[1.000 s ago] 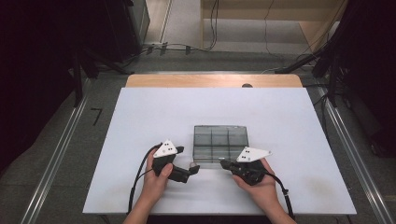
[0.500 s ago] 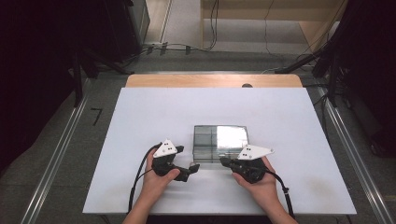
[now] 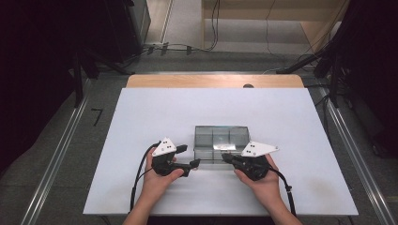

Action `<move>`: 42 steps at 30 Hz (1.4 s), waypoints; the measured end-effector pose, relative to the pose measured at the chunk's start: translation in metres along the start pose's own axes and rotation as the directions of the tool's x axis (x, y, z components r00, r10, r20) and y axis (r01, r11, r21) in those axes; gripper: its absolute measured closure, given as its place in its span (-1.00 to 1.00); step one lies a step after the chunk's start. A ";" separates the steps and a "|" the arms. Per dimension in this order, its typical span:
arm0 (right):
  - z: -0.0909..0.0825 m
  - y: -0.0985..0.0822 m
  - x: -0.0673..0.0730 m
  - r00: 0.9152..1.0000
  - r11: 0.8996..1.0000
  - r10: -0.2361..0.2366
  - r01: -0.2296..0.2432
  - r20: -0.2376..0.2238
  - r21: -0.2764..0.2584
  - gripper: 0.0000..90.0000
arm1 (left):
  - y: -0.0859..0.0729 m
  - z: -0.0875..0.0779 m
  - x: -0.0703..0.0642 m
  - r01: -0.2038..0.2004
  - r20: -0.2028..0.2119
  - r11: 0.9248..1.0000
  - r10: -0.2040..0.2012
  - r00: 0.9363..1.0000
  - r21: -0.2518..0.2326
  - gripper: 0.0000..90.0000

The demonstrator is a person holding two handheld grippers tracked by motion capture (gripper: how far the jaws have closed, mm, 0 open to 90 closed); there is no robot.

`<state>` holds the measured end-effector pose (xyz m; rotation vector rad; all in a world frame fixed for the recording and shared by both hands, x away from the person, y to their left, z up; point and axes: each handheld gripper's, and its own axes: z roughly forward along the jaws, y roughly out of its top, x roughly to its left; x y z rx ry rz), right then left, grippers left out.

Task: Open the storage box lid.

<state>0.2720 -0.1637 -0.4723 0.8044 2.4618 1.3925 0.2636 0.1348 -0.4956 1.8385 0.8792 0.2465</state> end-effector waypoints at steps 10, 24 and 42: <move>-0.007 0.007 -0.006 1.000 1.000 0.011 -0.010 0.021 -0.030 0.95 | 0.007 0.000 0.000 -0.005 0.014 1.000 0.005 1.000 -0.023 -0.07; -0.010 0.010 -0.011 0.999 0.999 0.015 -0.013 0.029 -0.046 0.95 | 0.020 0.008 0.001 -0.001 0.040 0.996 0.004 0.999 -0.084 0.72; -0.020 0.002 -0.029 0.998 0.999 0.026 -0.024 0.059 -0.045 0.95 | 0.028 0.008 0.006 -0.007 0.037 0.993 0.011 0.999 -0.118 0.97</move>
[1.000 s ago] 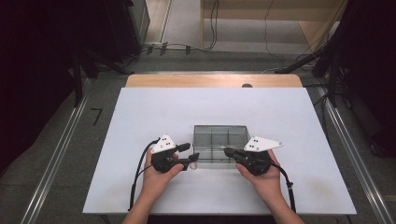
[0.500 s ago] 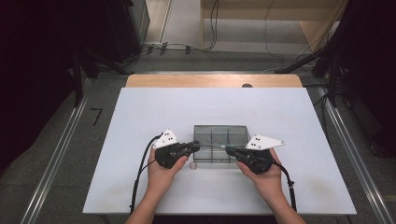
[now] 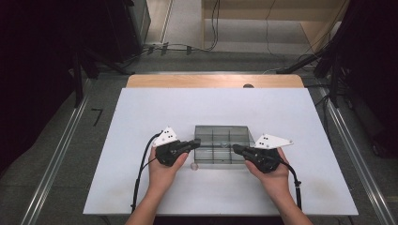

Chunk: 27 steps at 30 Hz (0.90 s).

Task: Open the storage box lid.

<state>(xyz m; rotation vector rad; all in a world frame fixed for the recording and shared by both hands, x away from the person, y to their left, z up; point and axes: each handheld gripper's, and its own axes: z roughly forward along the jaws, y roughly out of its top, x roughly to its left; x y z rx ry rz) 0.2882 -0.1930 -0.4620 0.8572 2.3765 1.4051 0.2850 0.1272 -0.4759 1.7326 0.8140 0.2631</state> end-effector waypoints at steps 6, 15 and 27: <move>-0.006 -0.001 -0.011 0.999 1.000 0.022 -0.022 0.025 -0.012 0.95 | 0.004 -0.003 0.002 0.002 -0.002 1.000 -0.002 1.000 -0.021 0.97; -0.017 0.001 -0.021 0.997 0.998 0.046 -0.043 0.060 -0.040 0.95 | 0.005 -0.005 0.003 0.006 -0.003 0.999 -0.006 1.000 -0.037 0.97; -0.029 0.010 -0.023 0.997 0.995 0.048 -0.043 0.063 -0.089 0.95 | 0.004 -0.012 0.006 -0.025 0.007 1.000 0.025 1.000 -0.015 0.32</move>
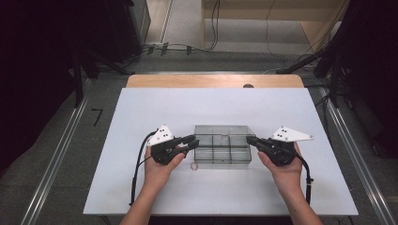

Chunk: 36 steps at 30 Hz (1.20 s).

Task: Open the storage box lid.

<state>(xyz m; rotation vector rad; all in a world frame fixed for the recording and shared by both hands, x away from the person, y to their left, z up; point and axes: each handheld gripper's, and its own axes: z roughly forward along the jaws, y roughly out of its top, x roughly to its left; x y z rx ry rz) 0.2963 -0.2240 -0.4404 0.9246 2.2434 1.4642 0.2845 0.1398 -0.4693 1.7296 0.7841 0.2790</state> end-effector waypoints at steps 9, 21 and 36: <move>-0.002 0.003 -0.006 1.000 1.000 0.017 -0.017 -0.002 -0.010 0.95 | 0.000 0.012 0.008 0.034 -0.034 0.998 -0.033 0.999 0.043 -0.94; 0.002 0.004 -0.009 0.999 0.999 0.033 -0.033 -0.009 -0.005 0.95 | 0.010 0.038 0.020 0.030 -0.107 0.997 -0.022 0.994 0.071 -0.95; 0.006 0.003 -0.008 1.000 1.000 0.023 -0.023 0.000 0.005 0.95 | 0.015 0.033 0.023 0.037 -0.122 0.999 -0.033 0.992 0.031 0.05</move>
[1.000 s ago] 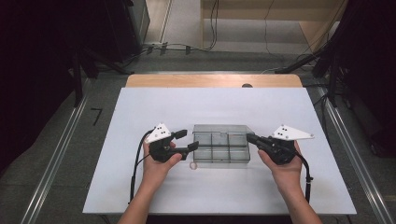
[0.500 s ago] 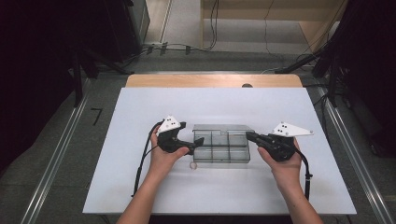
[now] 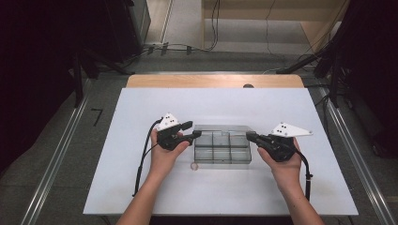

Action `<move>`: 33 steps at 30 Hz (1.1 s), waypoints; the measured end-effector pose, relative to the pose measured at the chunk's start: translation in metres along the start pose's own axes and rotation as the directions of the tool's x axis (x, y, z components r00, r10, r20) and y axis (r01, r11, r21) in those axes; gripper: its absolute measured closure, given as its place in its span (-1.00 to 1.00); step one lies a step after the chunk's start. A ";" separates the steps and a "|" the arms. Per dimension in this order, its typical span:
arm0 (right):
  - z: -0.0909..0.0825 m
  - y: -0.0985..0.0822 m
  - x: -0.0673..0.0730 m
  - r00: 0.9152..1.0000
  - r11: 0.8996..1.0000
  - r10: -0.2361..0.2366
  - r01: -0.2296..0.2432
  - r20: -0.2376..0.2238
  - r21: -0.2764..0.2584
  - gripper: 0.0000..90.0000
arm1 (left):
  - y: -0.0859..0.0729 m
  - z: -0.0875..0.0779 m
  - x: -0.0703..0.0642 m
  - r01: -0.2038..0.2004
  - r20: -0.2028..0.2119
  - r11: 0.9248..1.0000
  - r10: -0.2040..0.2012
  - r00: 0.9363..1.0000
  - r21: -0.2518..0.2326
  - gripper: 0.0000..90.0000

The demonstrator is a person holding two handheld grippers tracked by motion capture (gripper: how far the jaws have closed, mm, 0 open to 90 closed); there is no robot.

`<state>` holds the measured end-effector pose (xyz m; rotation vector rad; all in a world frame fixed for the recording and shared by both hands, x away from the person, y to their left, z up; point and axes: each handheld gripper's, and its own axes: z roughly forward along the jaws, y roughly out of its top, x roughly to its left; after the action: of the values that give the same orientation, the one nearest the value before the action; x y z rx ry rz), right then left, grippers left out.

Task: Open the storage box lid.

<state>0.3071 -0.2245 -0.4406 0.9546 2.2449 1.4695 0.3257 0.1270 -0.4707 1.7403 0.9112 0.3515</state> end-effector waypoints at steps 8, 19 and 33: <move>-0.009 -0.009 -0.013 1.000 0.999 0.014 -0.014 0.003 0.032 0.79 | 0.000 0.000 0.000 -0.005 0.016 1.000 0.005 1.000 -0.005 0.11; -0.007 -0.001 -0.030 1.000 0.999 0.028 -0.028 0.002 0.040 0.04 | 0.005 0.000 -0.001 -0.014 0.027 1.000 0.014 1.000 -0.020 0.11; 0.008 0.008 -0.039 1.000 1.000 -0.018 0.017 -0.025 -0.015 0.22 | 0.013 0.002 0.003 0.003 0.047 1.000 -0.001 0.999 -0.029 0.16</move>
<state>0.3430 -0.2428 -0.4410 0.9150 2.2508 1.4965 0.3340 0.1259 -0.4599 1.7141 0.8699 0.3193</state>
